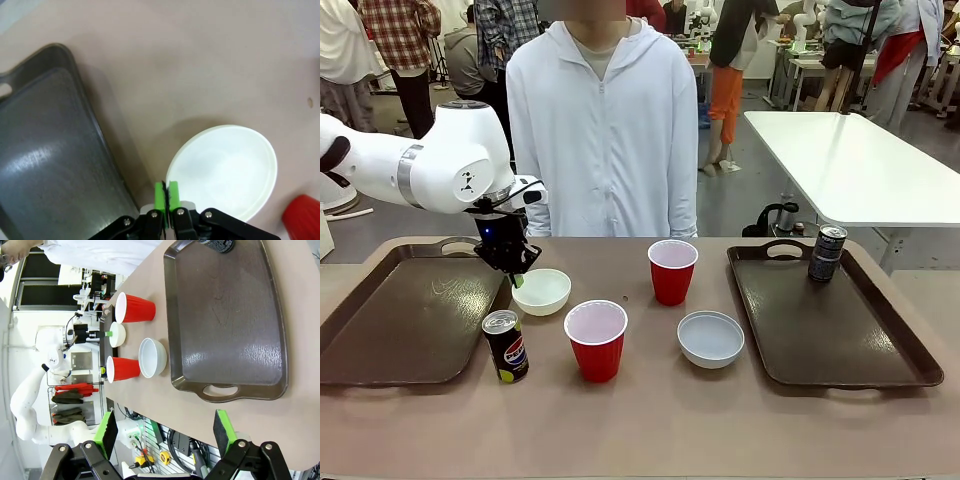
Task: Prepare tableware on both trays.
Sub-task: Pick up a Picnic Bowl from the table and place it on a Handle tray.
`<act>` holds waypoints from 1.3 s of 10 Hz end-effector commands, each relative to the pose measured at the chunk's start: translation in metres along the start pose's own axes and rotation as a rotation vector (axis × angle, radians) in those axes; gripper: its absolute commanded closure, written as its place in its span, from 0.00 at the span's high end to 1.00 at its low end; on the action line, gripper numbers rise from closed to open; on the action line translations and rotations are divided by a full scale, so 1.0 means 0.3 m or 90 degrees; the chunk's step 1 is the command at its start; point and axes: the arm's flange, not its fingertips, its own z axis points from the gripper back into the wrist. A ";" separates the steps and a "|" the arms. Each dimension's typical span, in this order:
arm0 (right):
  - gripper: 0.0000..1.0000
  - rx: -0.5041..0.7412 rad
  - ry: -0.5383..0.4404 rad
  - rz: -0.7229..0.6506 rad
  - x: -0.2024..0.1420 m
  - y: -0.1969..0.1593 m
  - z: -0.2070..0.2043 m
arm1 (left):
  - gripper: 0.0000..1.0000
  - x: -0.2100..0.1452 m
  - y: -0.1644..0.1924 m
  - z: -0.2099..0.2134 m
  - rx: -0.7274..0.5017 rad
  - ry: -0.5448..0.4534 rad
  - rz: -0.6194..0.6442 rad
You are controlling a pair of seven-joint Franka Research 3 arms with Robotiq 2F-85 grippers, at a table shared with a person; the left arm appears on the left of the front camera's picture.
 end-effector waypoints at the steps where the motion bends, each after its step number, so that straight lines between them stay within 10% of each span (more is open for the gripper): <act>1: 1.00 0.009 -0.003 0.003 0.002 -0.001 0.001 | 0.00 -0.012 0.009 0.051 0.011 0.017 -0.019; 5: 1.00 0.009 -0.003 0.003 0.002 -0.001 0.001 | 0.00 -0.146 0.056 0.426 -0.039 0.007 -0.034; 13: 1.00 0.009 -0.003 0.003 0.002 -0.001 0.001 | 0.00 -0.431 0.544 0.546 -0.075 -0.031 0.039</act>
